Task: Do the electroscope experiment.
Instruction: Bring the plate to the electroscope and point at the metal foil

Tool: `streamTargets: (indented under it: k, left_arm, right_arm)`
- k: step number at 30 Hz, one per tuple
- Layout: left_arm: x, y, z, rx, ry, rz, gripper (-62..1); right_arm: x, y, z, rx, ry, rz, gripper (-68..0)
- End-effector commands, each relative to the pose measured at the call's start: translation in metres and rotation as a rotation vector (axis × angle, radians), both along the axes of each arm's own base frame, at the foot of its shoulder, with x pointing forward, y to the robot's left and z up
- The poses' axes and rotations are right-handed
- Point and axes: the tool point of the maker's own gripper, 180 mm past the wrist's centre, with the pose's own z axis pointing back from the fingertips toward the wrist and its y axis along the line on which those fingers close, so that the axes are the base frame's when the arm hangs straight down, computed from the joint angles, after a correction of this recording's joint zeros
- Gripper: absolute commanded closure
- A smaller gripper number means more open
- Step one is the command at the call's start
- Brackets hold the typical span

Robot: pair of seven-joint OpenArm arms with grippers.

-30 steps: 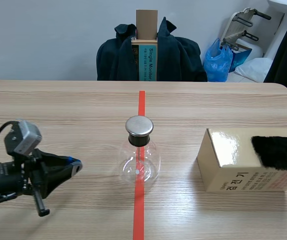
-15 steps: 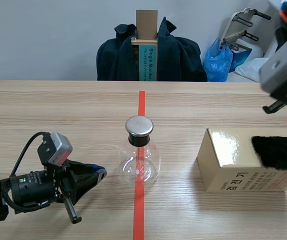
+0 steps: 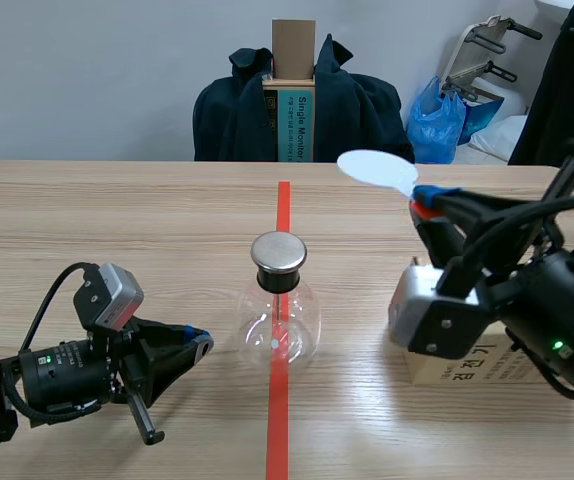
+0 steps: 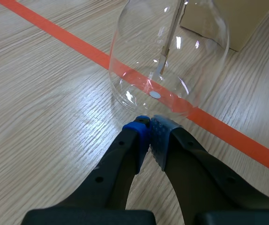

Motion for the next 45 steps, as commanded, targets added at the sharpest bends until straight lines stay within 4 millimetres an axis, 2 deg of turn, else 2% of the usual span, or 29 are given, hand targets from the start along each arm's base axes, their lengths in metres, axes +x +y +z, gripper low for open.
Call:
streamTargets:
  k: [1,6,12,23,40,45]
  left_arm:
    - [0.007,-0.002,0.014,-0.031,-0.036,0.001,-1.9]
    - [0.007,-0.002,0.014,-0.031,-0.036,0.001,-1.9]
    - [0.007,-0.002,0.014,-0.032,-0.036,0.001,-1.9]
    - [0.007,-0.002,0.014,-0.032,-0.036,0.001,-1.9]
    - [0.01,-0.006,0.015,-0.038,-0.048,0.015,-1.9]
    - [0.01,-0.006,0.015,-0.038,-0.049,0.015,-1.9]
  right_arm:
    - [0.01,0.0,0.015,0.016,-0.068,-0.006,-0.8]
    - [0.016,0.011,0.002,0.023,-0.052,0.019,-0.8]
    - [0.013,0.021,-0.012,0.006,-0.021,0.05,-0.8]
    - [0.001,0.032,-0.017,-0.013,-0.015,0.125,-0.8]
    - [-0.028,0.058,-0.021,-0.035,-0.02,0.338,-0.8]
    - [-0.036,0.061,-0.03,-0.074,-0.008,0.371,-0.8]
